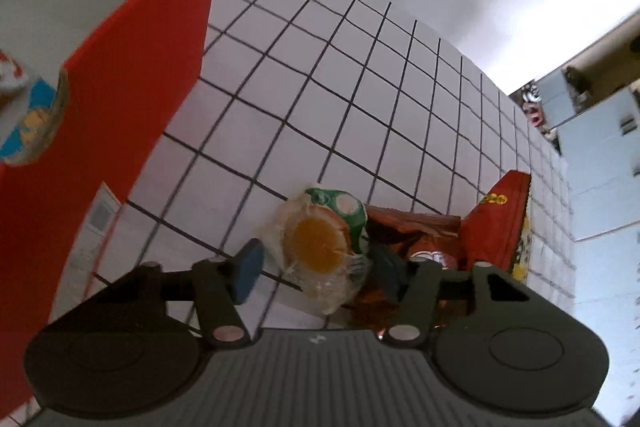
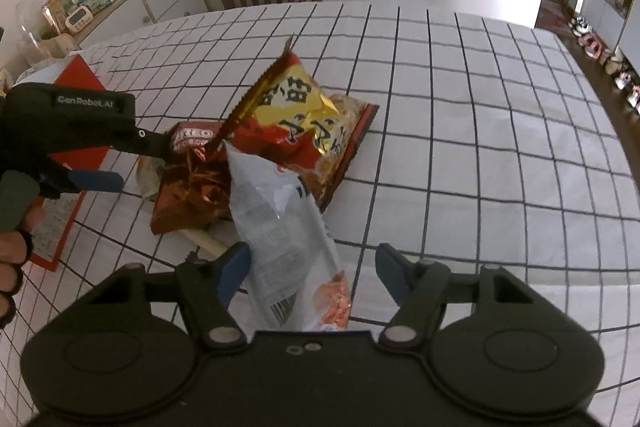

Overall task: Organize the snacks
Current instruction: 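Grasp the clear bun packet with the left gripper while the right grasps the white-and-red bag, then carry the bun packet and white-and-red bag over the box with both grippers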

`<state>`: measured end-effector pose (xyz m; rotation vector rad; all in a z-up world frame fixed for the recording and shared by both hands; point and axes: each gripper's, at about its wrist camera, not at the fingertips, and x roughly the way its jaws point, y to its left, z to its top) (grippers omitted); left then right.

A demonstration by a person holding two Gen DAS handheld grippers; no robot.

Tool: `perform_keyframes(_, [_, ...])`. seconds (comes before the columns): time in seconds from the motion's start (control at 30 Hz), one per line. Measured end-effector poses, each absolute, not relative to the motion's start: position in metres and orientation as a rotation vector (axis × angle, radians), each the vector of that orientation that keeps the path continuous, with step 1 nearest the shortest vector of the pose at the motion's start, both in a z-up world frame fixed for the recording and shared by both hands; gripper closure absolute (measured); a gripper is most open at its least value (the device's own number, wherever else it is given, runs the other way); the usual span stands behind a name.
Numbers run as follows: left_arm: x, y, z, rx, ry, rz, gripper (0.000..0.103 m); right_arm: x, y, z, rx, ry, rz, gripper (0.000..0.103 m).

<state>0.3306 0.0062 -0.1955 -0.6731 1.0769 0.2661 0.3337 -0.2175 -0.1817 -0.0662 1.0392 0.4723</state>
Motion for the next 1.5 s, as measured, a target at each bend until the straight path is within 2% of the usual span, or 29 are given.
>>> perform_keyframes(0.07, [0.331,0.005,-0.196,-0.677,1.074,0.268,0.046,0.333,-0.217,-0.183,-0.059,1.042,0.483,0.040])
perform_keyframes(0.13, [0.330,0.005,-0.196,-0.684,1.071,0.270,0.046,0.331,-0.216,-0.182,-0.053,1.039,0.497,0.055])
perform_keyframes(0.2, [0.326,0.006,-0.195,-0.680,1.070,0.278,0.047,0.328,-0.214,-0.180,-0.051,1.033,0.509,0.064])
perform_keyframes(0.4, [0.320,0.007,-0.190,-0.672,1.060,0.281,0.047,0.322,-0.213,-0.175,-0.077,1.001,0.512,0.086])
perform_keyframes(1.07, [0.267,-0.009,-0.153,-0.606,1.053,0.240,0.047,0.276,-0.239,-0.129,0.025,0.939,0.487,0.088])
perform_keyframes(1.5, [0.211,-0.006,-0.102,-0.545,1.019,0.132,0.047,0.234,-0.226,-0.093,0.020,0.896,0.534,0.088])
